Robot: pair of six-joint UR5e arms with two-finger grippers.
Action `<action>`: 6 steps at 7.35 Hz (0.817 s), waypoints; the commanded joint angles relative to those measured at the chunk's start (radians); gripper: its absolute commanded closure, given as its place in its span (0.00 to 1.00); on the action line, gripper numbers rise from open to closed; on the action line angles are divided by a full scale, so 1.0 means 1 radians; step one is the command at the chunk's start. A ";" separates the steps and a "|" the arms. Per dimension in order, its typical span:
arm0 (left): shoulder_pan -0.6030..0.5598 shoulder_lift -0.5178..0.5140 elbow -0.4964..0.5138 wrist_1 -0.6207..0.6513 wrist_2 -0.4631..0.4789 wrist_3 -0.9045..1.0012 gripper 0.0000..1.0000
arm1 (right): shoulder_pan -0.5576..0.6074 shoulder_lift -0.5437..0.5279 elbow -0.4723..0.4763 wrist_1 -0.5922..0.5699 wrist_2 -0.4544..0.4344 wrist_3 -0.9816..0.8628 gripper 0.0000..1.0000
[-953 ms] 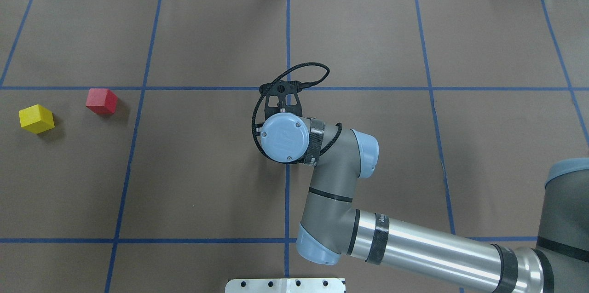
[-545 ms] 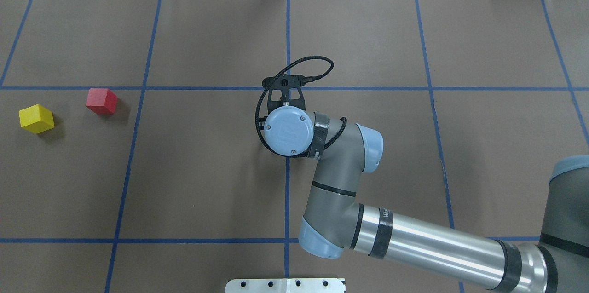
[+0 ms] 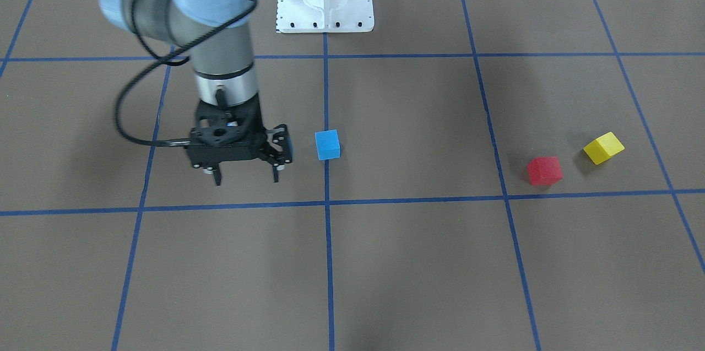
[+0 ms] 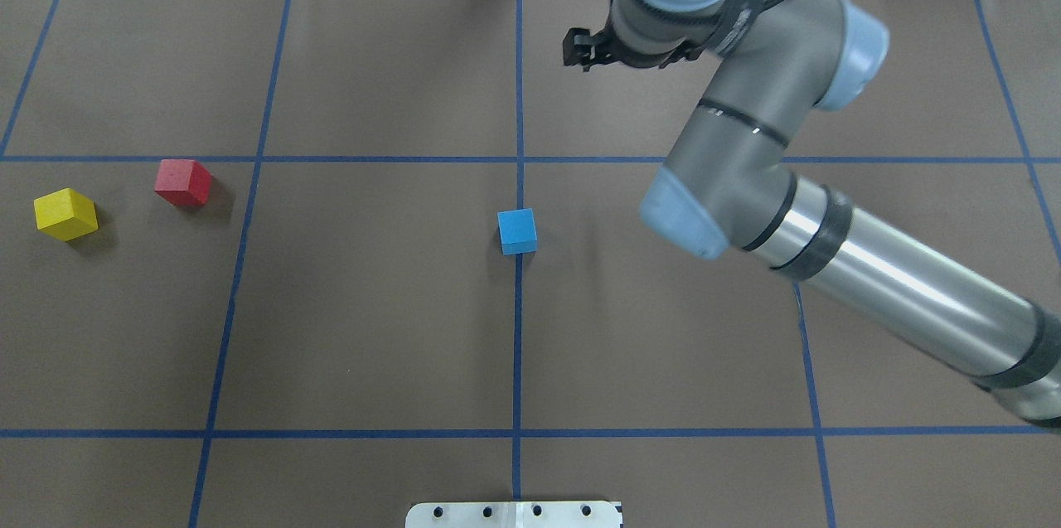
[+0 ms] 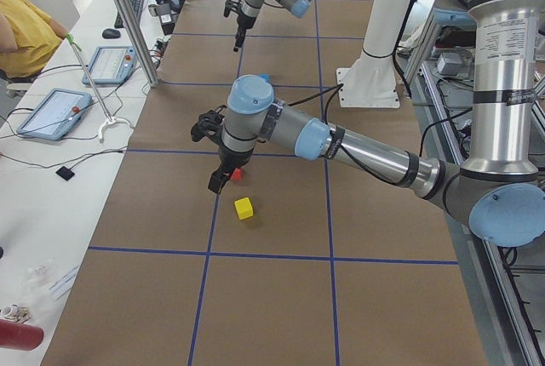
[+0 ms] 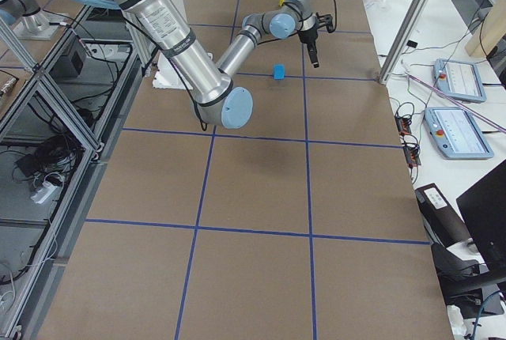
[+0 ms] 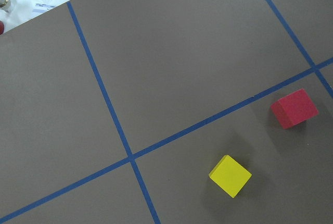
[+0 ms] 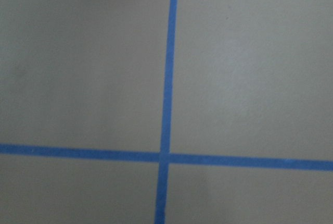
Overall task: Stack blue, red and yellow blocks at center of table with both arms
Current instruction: 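Open the right gripper and withdraw it away from the blue cube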
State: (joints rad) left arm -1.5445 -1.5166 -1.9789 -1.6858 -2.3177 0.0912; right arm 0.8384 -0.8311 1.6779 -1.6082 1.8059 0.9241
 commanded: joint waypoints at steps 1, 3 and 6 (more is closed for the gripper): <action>0.007 0.007 0.014 -0.263 0.000 -0.220 0.00 | 0.311 -0.199 0.124 -0.030 0.273 -0.413 0.00; 0.148 0.000 0.018 -0.336 0.001 -0.484 0.00 | 0.524 -0.410 0.143 -0.019 0.445 -0.801 0.00; 0.498 -0.005 0.024 -0.416 0.310 -0.891 0.00 | 0.677 -0.633 0.141 0.078 0.585 -0.992 0.00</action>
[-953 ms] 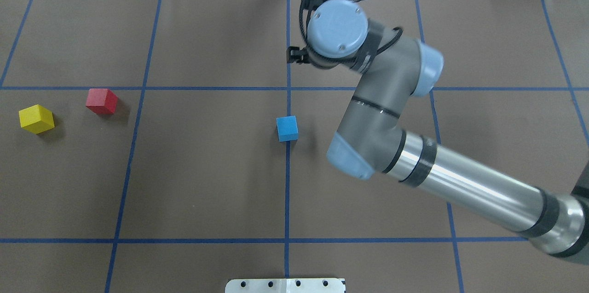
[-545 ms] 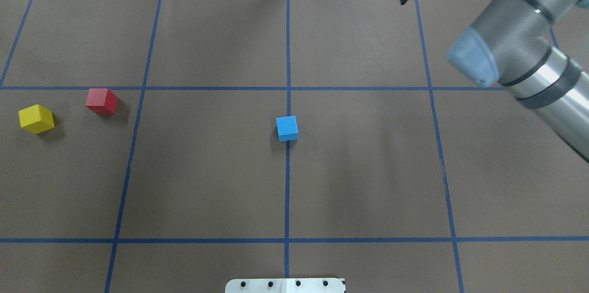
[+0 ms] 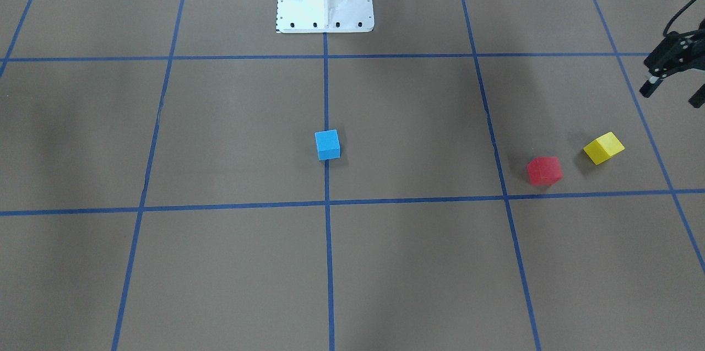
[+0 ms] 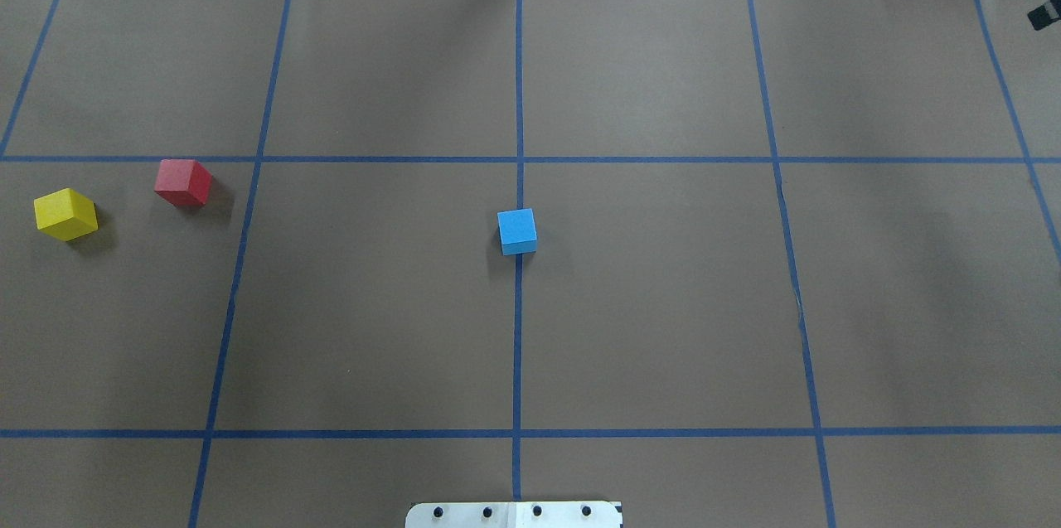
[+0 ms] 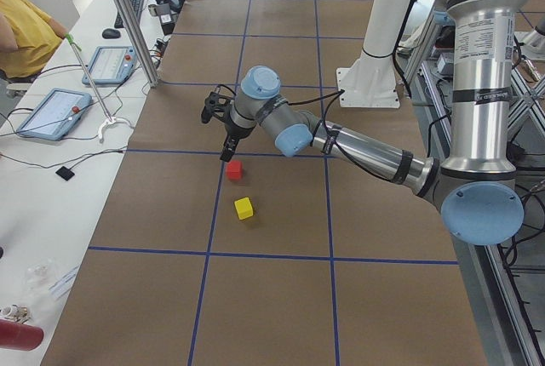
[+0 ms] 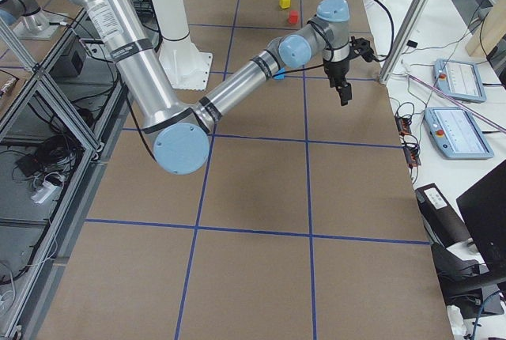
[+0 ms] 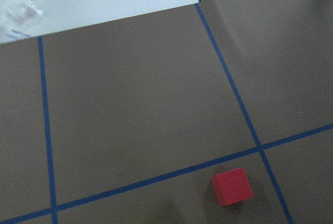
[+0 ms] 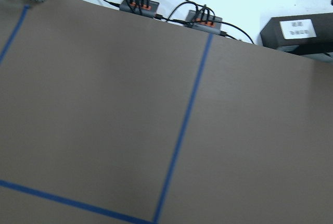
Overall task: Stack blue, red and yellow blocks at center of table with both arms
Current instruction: 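Reach the left gripper to the red cube and grasp it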
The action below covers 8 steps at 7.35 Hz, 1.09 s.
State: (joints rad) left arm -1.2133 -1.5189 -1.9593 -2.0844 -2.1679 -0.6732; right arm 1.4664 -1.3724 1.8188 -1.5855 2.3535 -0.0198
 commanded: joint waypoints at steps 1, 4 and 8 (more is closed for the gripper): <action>0.269 -0.032 0.037 -0.010 0.248 -0.243 0.00 | 0.051 -0.131 0.000 0.108 0.038 -0.042 0.00; 0.396 -0.188 0.274 -0.031 0.378 -0.290 0.00 | 0.052 -0.139 -0.003 0.114 0.038 -0.042 0.00; 0.399 -0.211 0.428 -0.157 0.370 -0.149 0.00 | 0.051 -0.129 -0.009 0.114 0.035 -0.034 0.00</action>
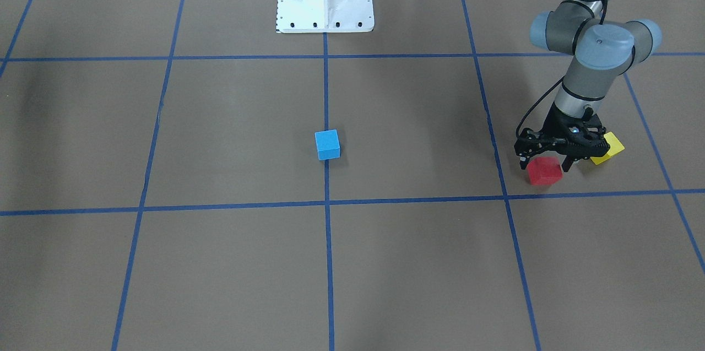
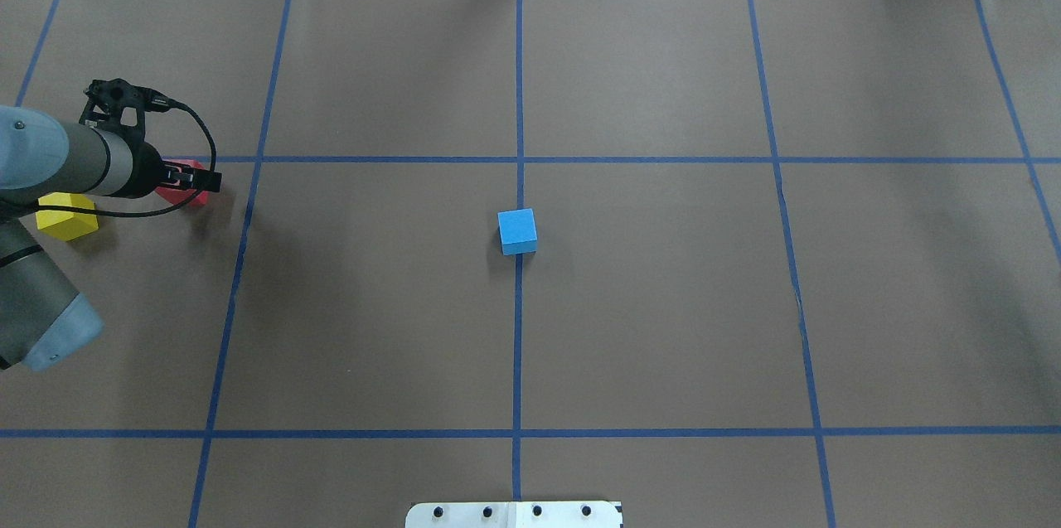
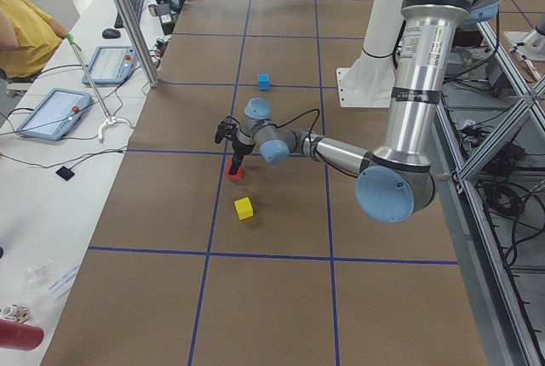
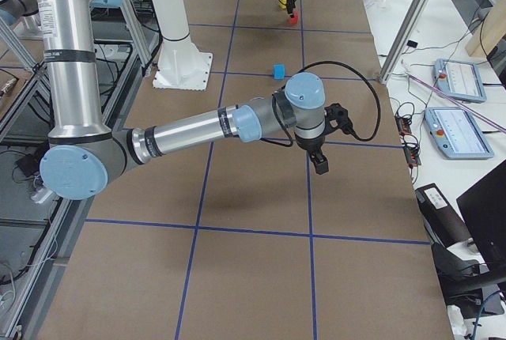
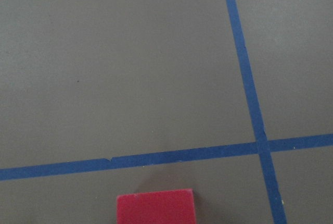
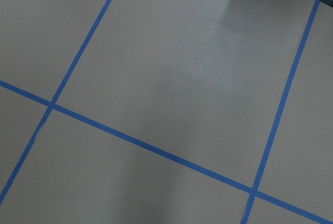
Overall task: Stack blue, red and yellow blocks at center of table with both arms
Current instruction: 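Reach the left gripper to the red cube and grasp it, then carry the red cube with the left gripper above the blue cube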
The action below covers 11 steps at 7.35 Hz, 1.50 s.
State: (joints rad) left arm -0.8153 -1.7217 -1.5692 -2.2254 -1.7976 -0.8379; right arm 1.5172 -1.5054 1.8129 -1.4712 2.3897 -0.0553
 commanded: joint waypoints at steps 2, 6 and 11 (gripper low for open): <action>0.001 -0.009 0.048 -0.017 0.000 0.028 0.07 | 0.000 0.011 -0.004 0.000 -0.004 0.003 0.00; -0.010 -0.004 -0.072 0.009 -0.146 0.030 1.00 | 0.000 0.013 -0.009 0.000 -0.004 0.003 0.00; 0.078 -0.428 -0.226 0.606 -0.132 -0.246 1.00 | 0.008 -0.039 -0.078 0.000 -0.012 -0.011 0.00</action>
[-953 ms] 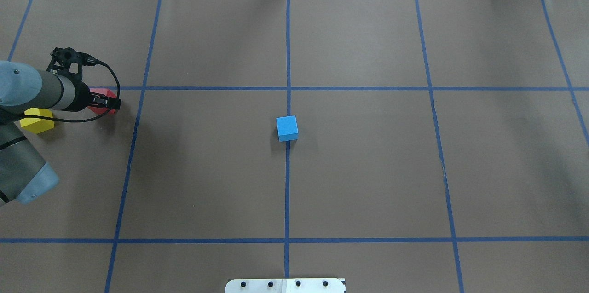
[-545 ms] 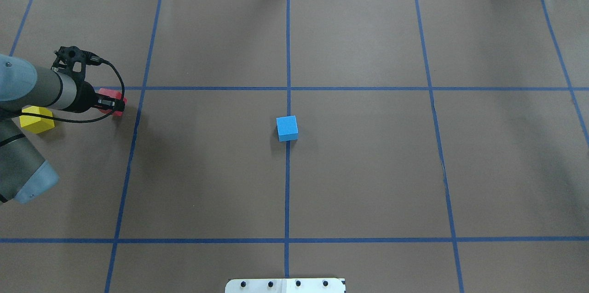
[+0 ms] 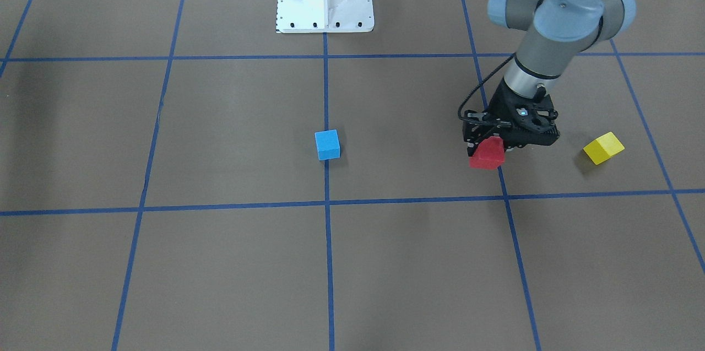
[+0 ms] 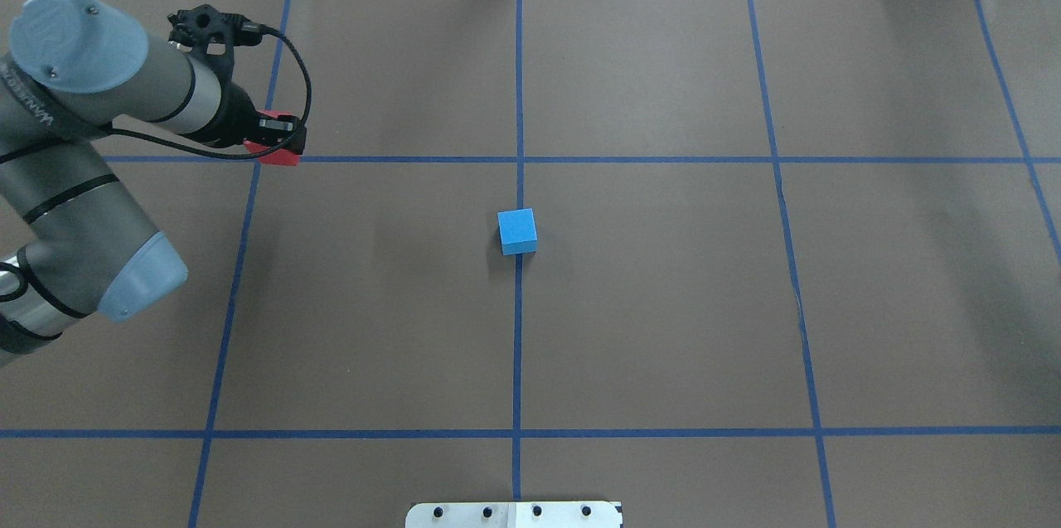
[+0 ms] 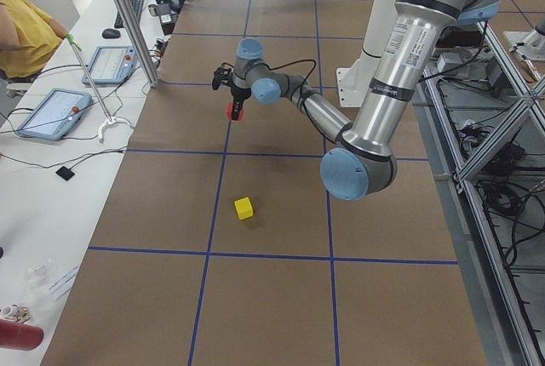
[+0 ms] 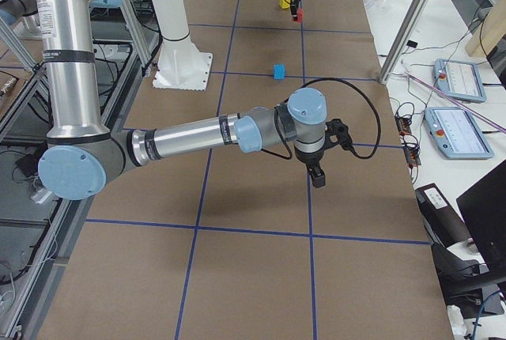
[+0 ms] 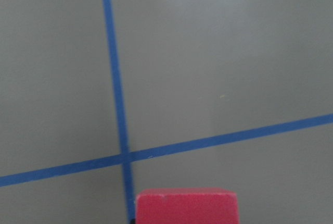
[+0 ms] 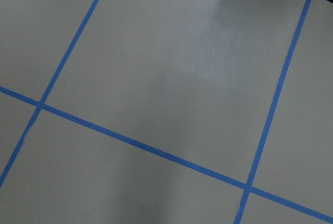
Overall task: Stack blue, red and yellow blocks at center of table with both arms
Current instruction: 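Carry the red cube with the left gripper above the blue cube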
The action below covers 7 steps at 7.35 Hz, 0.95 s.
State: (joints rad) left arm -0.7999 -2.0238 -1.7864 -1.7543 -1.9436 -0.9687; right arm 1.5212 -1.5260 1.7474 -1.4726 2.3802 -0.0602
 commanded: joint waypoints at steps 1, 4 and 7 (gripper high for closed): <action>0.129 -0.209 0.008 0.200 0.088 -0.186 1.00 | 0.005 -0.026 -0.013 0.001 -0.004 0.000 0.00; 0.270 -0.457 0.222 0.263 0.217 -0.419 1.00 | 0.014 -0.028 -0.013 0.001 -0.004 0.005 0.00; 0.284 -0.509 0.343 0.242 0.233 -0.389 1.00 | 0.016 -0.028 -0.011 0.001 -0.004 0.005 0.00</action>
State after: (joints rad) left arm -0.5233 -2.5214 -1.4806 -1.5021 -1.7181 -1.3822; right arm 1.5364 -1.5540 1.7362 -1.4711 2.3762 -0.0554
